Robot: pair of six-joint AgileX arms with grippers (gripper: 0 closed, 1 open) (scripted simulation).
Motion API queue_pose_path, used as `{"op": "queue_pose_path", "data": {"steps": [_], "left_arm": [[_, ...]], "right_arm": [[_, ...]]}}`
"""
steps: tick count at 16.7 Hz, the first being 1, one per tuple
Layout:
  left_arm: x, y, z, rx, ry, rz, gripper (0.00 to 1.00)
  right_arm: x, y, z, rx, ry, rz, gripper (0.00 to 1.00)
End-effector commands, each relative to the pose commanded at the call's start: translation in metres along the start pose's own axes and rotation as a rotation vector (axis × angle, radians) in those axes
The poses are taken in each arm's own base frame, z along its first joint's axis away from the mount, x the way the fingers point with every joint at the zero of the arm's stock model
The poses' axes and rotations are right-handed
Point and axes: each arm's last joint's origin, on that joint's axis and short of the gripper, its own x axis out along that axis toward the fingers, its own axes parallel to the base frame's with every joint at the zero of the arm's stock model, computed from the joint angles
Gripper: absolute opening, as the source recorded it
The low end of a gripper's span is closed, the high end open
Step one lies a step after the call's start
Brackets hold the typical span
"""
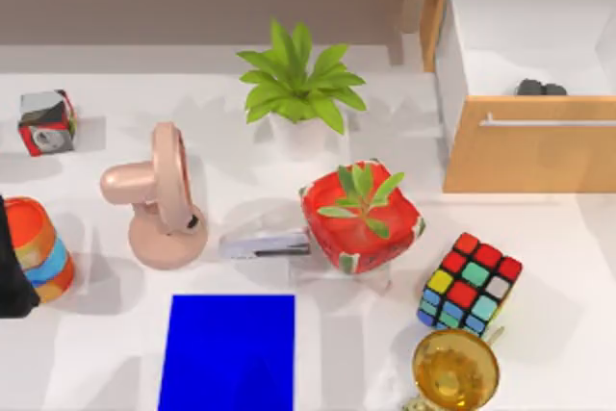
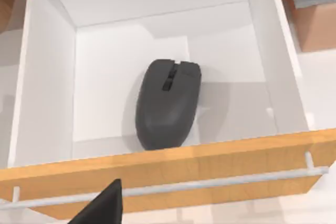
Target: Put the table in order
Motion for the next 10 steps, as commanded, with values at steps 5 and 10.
{"op": "queue_pose_path", "data": {"steps": [5,10], "left_arm": [[0.0,0.0,0.0,0.0,0.0,0.0,1.0],[0.0,0.0,0.0,0.0,0.0,0.0,1.0]], "right_arm": [[0.09,0.026,0.052,0.038,0.273,-0.05,1.0],[0.184,0.048,0.06,0.067,0.515,-0.124,1.0]]}}
